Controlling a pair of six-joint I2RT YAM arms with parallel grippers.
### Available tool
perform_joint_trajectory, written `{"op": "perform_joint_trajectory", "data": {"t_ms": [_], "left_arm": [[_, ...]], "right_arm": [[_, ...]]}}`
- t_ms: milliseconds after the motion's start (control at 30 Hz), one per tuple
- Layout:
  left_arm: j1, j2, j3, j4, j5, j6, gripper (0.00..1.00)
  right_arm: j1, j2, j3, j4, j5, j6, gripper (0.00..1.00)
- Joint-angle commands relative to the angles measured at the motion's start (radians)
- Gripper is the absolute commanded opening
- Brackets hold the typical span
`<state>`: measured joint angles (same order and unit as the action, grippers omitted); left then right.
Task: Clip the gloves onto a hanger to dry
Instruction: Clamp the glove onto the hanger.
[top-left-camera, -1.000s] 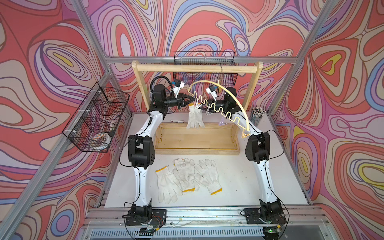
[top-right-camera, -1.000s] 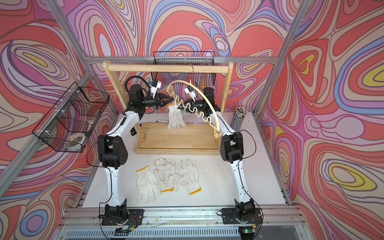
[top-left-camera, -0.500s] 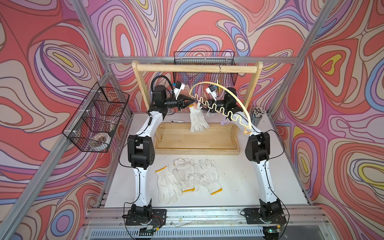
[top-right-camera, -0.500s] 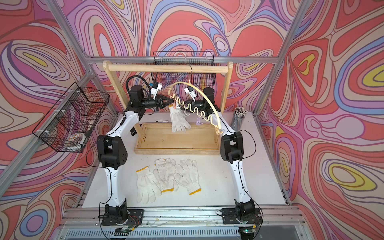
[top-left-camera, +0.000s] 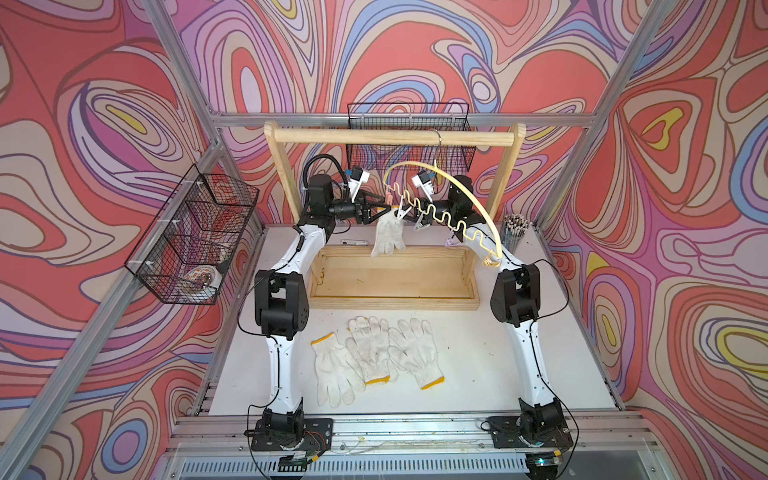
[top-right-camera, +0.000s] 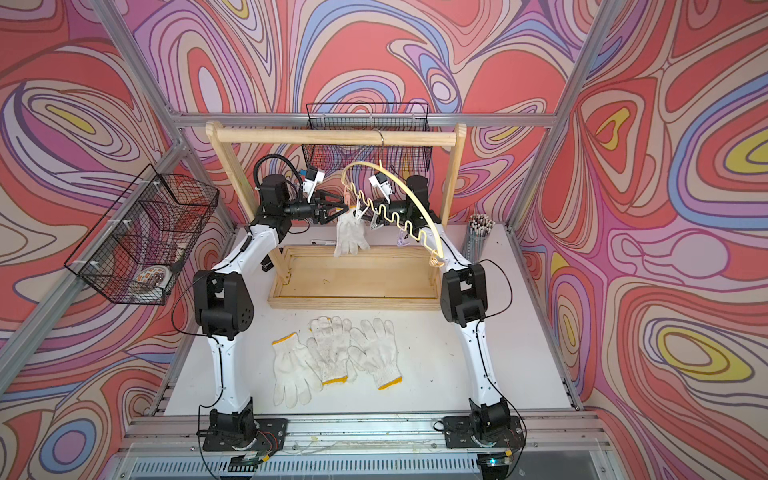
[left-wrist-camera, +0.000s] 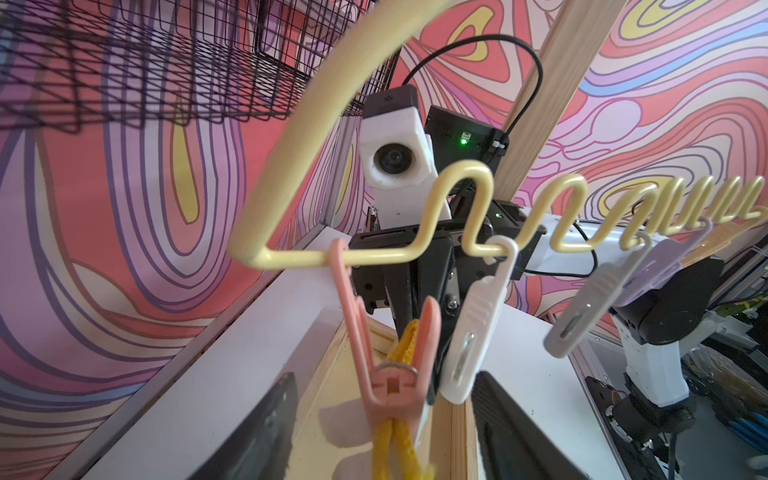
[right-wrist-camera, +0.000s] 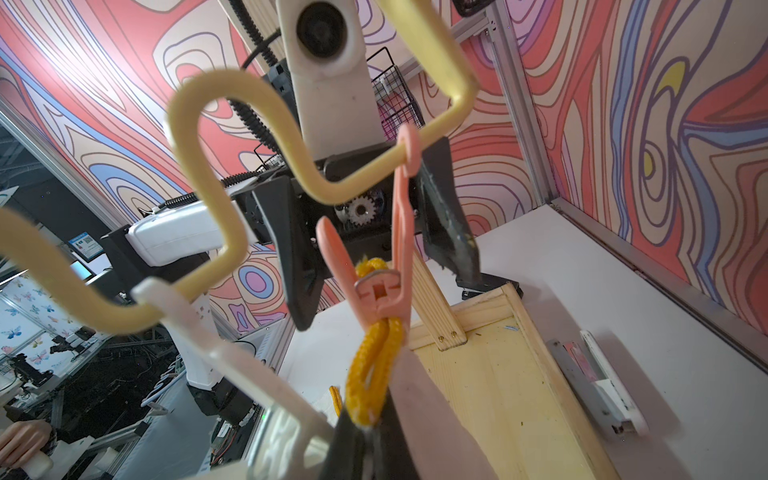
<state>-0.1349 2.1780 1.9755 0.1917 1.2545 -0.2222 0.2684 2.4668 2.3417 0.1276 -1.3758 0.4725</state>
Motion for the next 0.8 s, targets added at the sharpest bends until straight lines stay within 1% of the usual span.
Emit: {"op": "perform_joint_trajectory", "data": {"t_ms": [0, 33, 67, 133, 233, 267, 433, 467, 567, 667, 767], "left_arm": [[0.078, -0.057, -0.036, 0.056, -0.005, -0.025, 0.82], [0.079, -0.062, -0.044, 0.069, -0.011, -0.032, 0.83], [0.078, -0.069, -0.051, 0.075, -0.016, -0.034, 0.83], [0.080, -0.086, -0.063, 0.079, -0.028, -0.033, 0.83], [0.079, -0.111, -0.084, 0.079, -0.055, -0.022, 0.84], [0.079, -0.122, -0.091, 0.071, -0.071, -0.015, 0.84], [0.078, -0.173, -0.133, 0.039, -0.131, 0.018, 0.86], [0.078, -0.184, -0.143, 0.037, -0.141, 0.024, 0.86], [0.079, -0.211, -0.170, 0.023, -0.170, 0.036, 0.87], [0.074, -0.230, -0.182, -0.024, -0.203, 0.070, 0.87], [0.062, -0.249, -0.187, -0.102, -0.239, 0.135, 0.87]], "right_arm": [[-0.033, -0.052, -0.020, 0.018, 0.009, -0.009, 0.00], [-0.032, -0.053, -0.022, 0.018, 0.013, -0.011, 0.04], [-0.032, -0.052, -0.026, 0.015, 0.020, -0.014, 0.12], [-0.033, -0.050, -0.024, 0.004, 0.033, -0.022, 0.25], [-0.034, -0.047, -0.019, -0.022, 0.060, -0.040, 0.37], [-0.033, -0.048, -0.015, -0.042, 0.076, -0.055, 0.44], [-0.033, -0.060, -0.009, -0.129, 0.141, -0.134, 0.60], [-0.034, -0.063, -0.008, -0.155, 0.163, -0.155, 0.66], [-0.033, -0.075, -0.008, -0.217, 0.236, -0.211, 0.71], [-0.032, -0.080, -0.014, -0.252, 0.323, -0.247, 0.71], [-0.025, -0.080, -0.014, -0.284, 0.401, -0.284, 0.72]]}}
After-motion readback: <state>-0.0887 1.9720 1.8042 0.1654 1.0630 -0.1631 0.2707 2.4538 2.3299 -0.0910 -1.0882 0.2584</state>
